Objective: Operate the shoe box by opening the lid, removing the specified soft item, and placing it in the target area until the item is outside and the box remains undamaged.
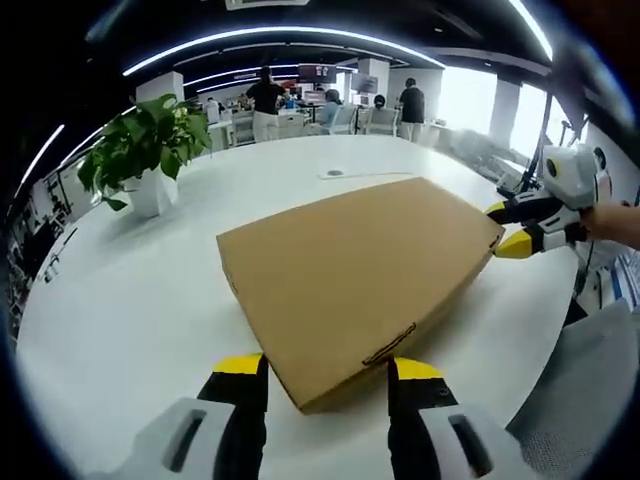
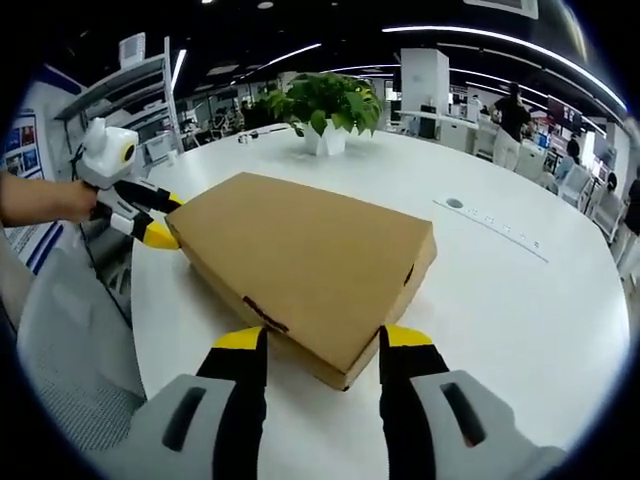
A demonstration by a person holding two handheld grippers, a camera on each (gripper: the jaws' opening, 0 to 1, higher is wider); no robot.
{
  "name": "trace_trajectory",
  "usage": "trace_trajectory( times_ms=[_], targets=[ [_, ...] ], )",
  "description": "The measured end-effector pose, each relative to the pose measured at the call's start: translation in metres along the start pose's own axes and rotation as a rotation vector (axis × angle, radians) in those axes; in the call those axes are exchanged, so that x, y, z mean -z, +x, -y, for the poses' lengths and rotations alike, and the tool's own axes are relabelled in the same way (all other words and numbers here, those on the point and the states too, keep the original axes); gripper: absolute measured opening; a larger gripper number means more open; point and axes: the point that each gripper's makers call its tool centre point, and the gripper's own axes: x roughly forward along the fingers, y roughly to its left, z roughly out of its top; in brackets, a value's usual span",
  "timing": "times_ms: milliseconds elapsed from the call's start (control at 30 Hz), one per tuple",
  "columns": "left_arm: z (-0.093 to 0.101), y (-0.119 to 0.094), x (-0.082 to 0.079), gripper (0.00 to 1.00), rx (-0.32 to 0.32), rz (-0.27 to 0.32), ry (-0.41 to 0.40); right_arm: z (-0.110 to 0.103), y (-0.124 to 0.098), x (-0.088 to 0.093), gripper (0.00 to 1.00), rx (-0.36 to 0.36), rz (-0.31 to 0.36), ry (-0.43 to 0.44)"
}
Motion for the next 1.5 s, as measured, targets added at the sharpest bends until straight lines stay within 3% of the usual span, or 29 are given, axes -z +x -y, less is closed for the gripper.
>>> trace_trajectory(
  times_ms=[867,1067,1500],
  targets=[
    [-0.018,-0.023,0.018,0.48,0.095,-0.055,0.108,-0.055,-0.013,0.013,0.35,0.025,0.019,0.039],
    [-0.023,-0.026,0.022,0.48,0.098,-0.056,0.119,-0.067,-0.012,0.012,0.39,0.015,0.027,0.036],
    [-0.025,-0.031,0.027,0.48,0.1,-0.061,0.117,-0.075,-0.014,0.015,0.4,-0.008,0.035,0.004]
  ],
)
